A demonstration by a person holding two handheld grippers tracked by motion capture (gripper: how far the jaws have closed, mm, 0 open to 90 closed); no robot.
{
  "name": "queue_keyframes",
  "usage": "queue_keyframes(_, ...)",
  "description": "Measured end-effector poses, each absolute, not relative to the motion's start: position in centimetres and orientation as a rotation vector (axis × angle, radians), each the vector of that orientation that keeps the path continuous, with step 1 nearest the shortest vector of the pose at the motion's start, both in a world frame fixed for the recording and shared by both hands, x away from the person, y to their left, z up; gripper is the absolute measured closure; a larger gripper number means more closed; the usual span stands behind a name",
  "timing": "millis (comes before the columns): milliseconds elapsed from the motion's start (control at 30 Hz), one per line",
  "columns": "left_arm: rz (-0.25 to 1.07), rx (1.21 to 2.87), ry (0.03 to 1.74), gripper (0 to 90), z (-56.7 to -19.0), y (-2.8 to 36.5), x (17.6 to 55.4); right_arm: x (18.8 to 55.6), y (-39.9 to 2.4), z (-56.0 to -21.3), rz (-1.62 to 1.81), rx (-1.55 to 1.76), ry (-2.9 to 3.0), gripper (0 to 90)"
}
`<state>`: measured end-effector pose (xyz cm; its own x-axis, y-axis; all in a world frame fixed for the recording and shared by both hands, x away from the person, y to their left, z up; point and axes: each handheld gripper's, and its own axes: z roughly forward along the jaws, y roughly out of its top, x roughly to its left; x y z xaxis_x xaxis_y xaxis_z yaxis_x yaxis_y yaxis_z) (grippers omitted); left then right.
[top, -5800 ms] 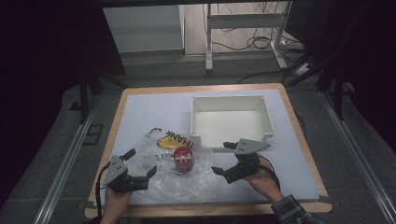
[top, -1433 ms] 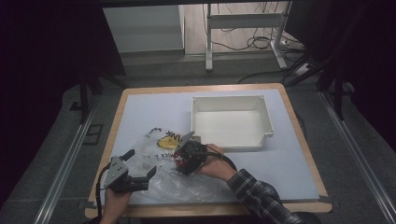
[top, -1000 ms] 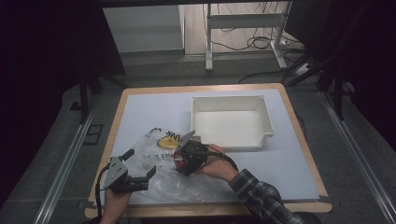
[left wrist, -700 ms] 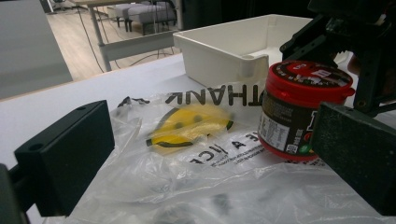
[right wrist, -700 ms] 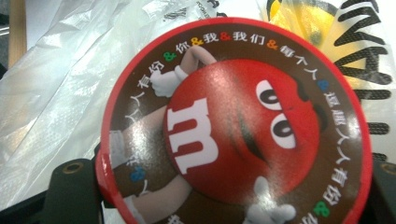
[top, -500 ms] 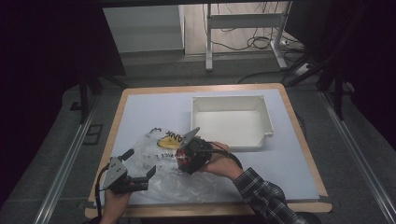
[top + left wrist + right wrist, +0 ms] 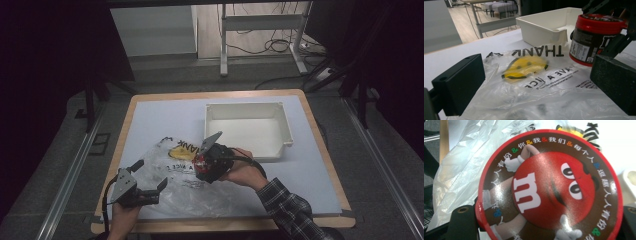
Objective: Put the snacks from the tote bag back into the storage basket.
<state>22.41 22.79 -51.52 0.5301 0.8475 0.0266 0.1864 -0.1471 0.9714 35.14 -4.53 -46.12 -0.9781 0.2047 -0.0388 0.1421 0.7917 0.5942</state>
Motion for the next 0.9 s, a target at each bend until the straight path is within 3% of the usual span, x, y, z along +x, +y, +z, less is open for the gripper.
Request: queue_keyframes(900, 0.734, 1.640, 0.888, 0.0, -51.5, 22.8, 22.4, 36.9, -7.9, -44.6, 0.959, 0.363, 2.832, 25.9)
